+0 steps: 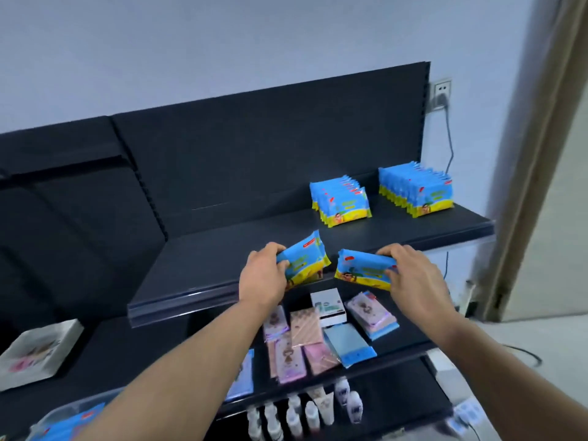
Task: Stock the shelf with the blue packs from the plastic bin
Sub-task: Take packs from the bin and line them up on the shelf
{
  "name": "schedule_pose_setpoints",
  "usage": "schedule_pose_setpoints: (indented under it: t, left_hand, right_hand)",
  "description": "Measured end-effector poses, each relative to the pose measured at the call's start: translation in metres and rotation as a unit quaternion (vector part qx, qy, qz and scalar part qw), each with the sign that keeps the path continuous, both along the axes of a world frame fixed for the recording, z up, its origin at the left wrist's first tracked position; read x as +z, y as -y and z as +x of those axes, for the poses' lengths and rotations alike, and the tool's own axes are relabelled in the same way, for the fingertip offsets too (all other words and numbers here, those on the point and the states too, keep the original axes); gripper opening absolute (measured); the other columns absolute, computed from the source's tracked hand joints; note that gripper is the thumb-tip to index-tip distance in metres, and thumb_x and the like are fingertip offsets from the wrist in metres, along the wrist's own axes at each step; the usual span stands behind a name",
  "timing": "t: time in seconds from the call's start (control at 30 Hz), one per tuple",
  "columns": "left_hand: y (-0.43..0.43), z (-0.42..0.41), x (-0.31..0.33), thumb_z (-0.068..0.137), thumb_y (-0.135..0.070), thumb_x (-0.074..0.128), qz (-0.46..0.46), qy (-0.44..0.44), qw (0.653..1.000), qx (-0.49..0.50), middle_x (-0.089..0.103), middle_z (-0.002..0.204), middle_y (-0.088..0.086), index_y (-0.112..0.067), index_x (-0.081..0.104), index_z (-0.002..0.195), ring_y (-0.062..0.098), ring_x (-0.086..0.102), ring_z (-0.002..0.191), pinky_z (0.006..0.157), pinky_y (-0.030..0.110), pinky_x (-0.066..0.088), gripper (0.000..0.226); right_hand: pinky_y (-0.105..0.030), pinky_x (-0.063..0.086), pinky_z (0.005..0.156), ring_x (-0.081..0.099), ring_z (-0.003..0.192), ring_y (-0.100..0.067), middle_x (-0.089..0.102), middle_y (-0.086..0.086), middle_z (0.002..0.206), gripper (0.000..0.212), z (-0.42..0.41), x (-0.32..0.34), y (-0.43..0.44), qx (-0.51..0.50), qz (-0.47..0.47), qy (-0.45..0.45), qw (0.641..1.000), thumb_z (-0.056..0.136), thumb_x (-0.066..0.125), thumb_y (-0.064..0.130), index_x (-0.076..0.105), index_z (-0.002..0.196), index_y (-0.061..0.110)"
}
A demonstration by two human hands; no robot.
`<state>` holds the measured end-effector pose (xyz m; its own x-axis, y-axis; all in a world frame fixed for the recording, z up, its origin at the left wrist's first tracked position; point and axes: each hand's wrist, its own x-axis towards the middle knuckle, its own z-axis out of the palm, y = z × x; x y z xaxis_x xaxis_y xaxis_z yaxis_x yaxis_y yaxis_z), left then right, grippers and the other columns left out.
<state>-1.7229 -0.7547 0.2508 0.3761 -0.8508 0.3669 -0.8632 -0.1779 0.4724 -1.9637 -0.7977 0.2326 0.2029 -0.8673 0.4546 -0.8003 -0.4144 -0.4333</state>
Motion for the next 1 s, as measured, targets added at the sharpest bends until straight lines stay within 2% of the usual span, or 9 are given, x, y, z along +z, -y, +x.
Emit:
schedule_pose_setpoints:
  t: [0.1,0.17,0.27,0.37,0.63,0.77,0.87,1.0]
  left_hand:
    - [0.032,-0.030,0.011,0.096,-0.022,0.050,-0.029,0.017,0.999,-0.011,0.042,0.089,-0.007,-0.023,0.054,0.117,0.023,0.054,0.098,0.083,0.039,0.048,0.022]
    - [0.054,-0.046,0.016,0.096,-0.022,0.051,-0.033,0.033,0.999,-0.018,0.045,0.088,-0.008,-0.022,0.054,0.117,0.022,0.052,0.100,0.083,0.041,0.048,0.021]
    - [0.088,-0.057,0.017,0.096,-0.022,0.051,-0.019,0.051,0.998,-0.029,0.060,0.098,-0.002,-0.022,0.055,0.115,0.019,0.048,0.103,0.081,0.041,0.047,0.020]
    - [0.123,-0.060,0.013,0.095,-0.022,0.051,0.006,0.060,0.998,-0.031,0.062,0.104,0.000,-0.021,0.054,0.117,0.020,0.047,0.104,0.081,0.041,0.047,0.022]
    - [0.226,-0.059,0.004,0.095,-0.023,0.051,0.040,0.035,0.997,-0.057,0.057,0.115,0.006,-0.022,0.054,0.123,0.022,0.050,0.109,0.090,0.039,0.044,0.029]
    - [0.270,-0.048,-0.005,0.093,-0.030,0.052,0.055,0.028,0.996,-0.068,0.054,0.120,0.004,-0.029,0.055,0.121,0.020,0.049,0.109,0.093,0.033,0.042,0.028]
    - [0.286,-0.041,-0.010,0.093,-0.031,0.053,0.042,0.073,0.993,-0.084,0.059,0.119,-0.003,-0.028,0.058,0.119,0.017,0.042,0.116,0.093,0.034,0.039,0.027]
    - [0.297,-0.032,-0.010,0.088,-0.040,0.059,0.002,0.127,0.990,-0.056,0.054,0.114,-0.010,-0.033,0.063,0.115,0.015,0.038,0.109,0.085,0.027,0.032,0.028]
  right_hand:
    - [-0.037,0.042,0.078,0.050,0.095,-0.020,0.056,0.006,0.102,0.029,-0.026,0.004,0.022,-0.005,-0.009,0.012,1.000,0.088,0.057,0.010,0.054,0.111,0.028]
    - [-0.036,0.042,0.079,0.049,0.095,-0.018,0.056,0.007,0.102,0.030,-0.038,0.007,0.036,-0.011,-0.004,0.021,1.000,0.088,0.057,0.010,0.054,0.111,0.029]
    - [-0.036,0.044,0.080,0.049,0.095,-0.018,0.056,0.008,0.102,0.031,-0.048,0.008,0.056,-0.015,-0.010,0.027,0.999,0.088,0.058,0.009,0.054,0.111,0.029]
    - [-0.038,0.044,0.080,0.049,0.094,-0.018,0.055,0.009,0.101,0.030,-0.053,0.008,0.080,-0.024,-0.013,0.033,0.999,0.088,0.058,0.010,0.054,0.110,0.030]
    - [-0.039,0.044,0.082,0.050,0.098,-0.017,0.057,0.011,0.103,0.029,-0.044,0.006,0.165,0.015,-0.016,0.035,0.999,0.086,0.060,0.008,0.056,0.107,0.028]
    - [-0.038,0.044,0.080,0.050,0.093,-0.017,0.055,0.011,0.099,0.029,-0.031,0.003,0.202,0.046,-0.023,0.029,0.998,0.085,0.061,0.008,0.055,0.106,0.028]
    - [-0.036,0.043,0.079,0.049,0.092,-0.017,0.053,0.012,0.097,0.029,-0.025,0.000,0.224,0.061,-0.015,0.018,0.998,0.085,0.059,0.008,0.054,0.105,0.028]
    - [-0.034,0.042,0.082,0.046,0.098,-0.014,0.052,0.013,0.105,0.027,-0.013,0.001,0.247,0.095,0.026,-0.025,0.995,0.090,0.055,0.012,0.052,0.109,0.031]
